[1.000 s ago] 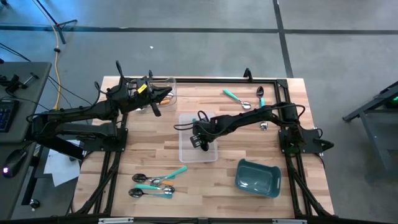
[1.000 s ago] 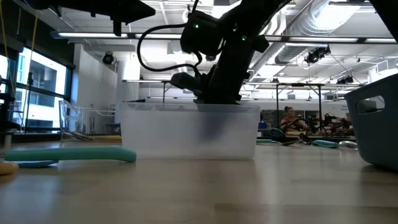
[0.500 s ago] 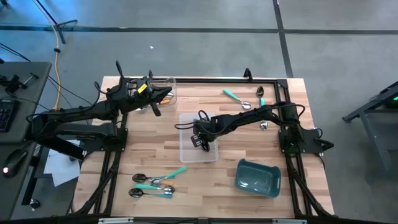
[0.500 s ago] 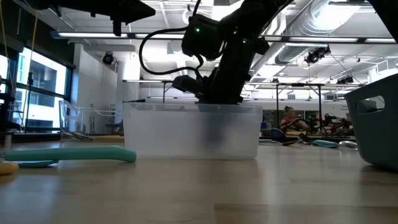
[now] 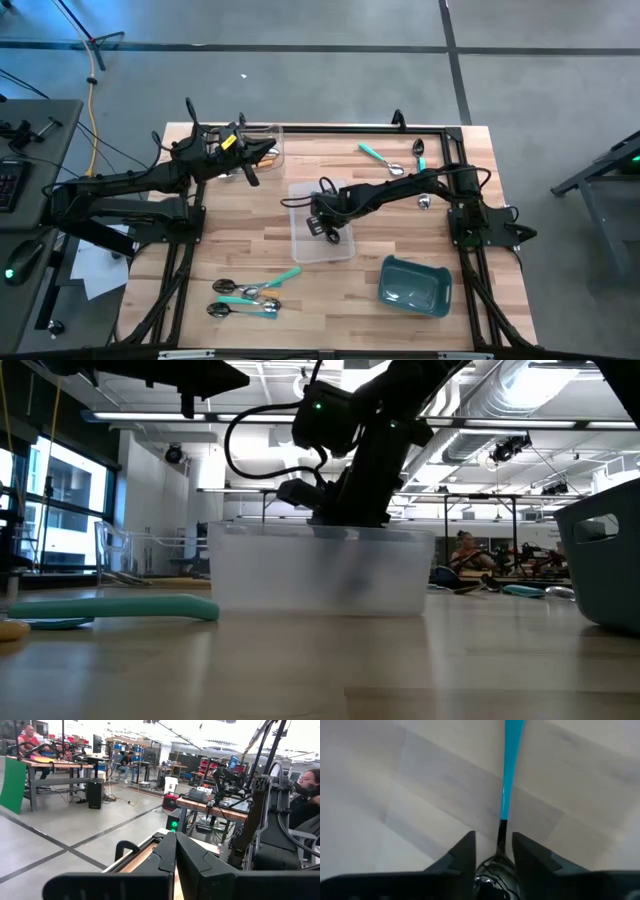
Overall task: Sort silverware by color (type)
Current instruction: Put the blue spoon into the white transparent bin
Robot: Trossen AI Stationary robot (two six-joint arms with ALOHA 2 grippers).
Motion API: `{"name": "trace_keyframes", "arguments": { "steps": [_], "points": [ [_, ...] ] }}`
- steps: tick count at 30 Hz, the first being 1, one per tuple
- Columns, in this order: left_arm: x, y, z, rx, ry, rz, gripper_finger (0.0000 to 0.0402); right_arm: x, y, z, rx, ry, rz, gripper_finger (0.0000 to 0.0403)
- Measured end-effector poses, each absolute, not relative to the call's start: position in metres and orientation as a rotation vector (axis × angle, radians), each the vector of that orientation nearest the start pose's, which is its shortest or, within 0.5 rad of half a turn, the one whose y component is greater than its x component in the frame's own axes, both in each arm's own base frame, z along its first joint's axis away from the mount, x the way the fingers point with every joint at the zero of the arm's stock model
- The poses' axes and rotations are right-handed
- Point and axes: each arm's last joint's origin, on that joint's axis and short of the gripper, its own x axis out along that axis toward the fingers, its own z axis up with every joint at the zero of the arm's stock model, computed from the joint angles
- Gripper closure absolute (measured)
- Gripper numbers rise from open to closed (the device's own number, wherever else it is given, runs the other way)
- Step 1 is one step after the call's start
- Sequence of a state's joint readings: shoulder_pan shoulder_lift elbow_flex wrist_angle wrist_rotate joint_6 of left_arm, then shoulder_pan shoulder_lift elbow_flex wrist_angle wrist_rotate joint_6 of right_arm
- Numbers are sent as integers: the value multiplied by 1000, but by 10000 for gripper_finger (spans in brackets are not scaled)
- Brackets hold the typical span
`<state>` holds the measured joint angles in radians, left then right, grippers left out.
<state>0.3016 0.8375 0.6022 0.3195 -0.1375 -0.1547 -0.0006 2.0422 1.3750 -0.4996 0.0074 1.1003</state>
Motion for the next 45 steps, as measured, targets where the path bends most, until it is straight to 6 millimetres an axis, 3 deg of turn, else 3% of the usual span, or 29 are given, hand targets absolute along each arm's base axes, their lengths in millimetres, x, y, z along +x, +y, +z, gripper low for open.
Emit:
{"name": "trace_keyframes", "arguments": {
  "steps": [6,15,22,33,38,45],
  "points": [
    [182,61,309,-145,-119,431,401,408,0,145,963,1036,-645,243],
    [182,61,309,-136,-116,432,401,406,-2,155,924,1037,-612,238],
    [182,61,309,-128,-115,433,401,396,-6,213,798,879,-544,238],
    [182,61,309,-136,-117,432,401,352,-13,311,544,560,-576,238],
    [182,61,309,-137,-117,430,401,338,-15,330,431,505,-600,238],
    [182,60,309,-141,-116,407,402,335,-16,336,377,487,-607,238]
  ]
}}
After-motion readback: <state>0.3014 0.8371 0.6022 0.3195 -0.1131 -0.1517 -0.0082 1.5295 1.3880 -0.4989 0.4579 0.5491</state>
